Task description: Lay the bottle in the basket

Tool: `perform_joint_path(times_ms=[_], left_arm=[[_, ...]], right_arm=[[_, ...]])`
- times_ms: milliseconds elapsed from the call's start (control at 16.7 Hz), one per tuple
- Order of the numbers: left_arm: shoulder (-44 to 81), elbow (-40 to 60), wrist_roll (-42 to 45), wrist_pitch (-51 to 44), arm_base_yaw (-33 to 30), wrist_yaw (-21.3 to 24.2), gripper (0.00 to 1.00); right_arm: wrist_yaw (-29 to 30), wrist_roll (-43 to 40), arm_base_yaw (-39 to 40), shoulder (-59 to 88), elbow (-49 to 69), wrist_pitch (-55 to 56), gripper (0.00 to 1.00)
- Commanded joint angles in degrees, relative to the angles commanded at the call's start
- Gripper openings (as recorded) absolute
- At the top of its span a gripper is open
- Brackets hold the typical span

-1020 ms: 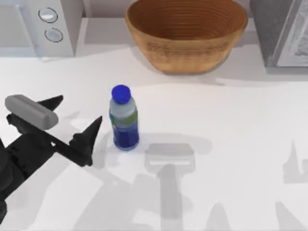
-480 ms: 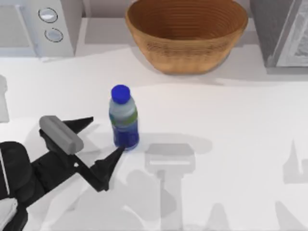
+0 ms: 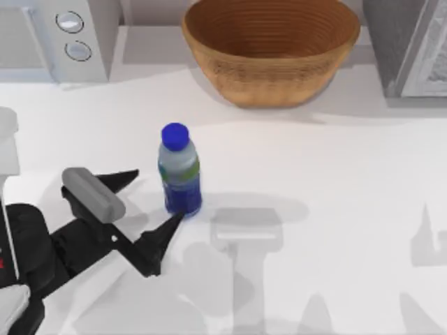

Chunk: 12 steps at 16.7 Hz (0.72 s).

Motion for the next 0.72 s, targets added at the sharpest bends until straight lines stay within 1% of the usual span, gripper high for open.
perform_joint_path(times_ms=[180,720], left_arm=[[-0.09,2.39,-0.24,-1.26,-1.26,-0.98,1.0],[1.2,11.08,-1.01,-8.38,-6.22,-5.9,1.0]], right_arm=[[0.0,0.0,0.0,0.0,0.0,0.0,1.0],[0.0,0.0,0.0,0.0,0.0,0.0,1.0]])
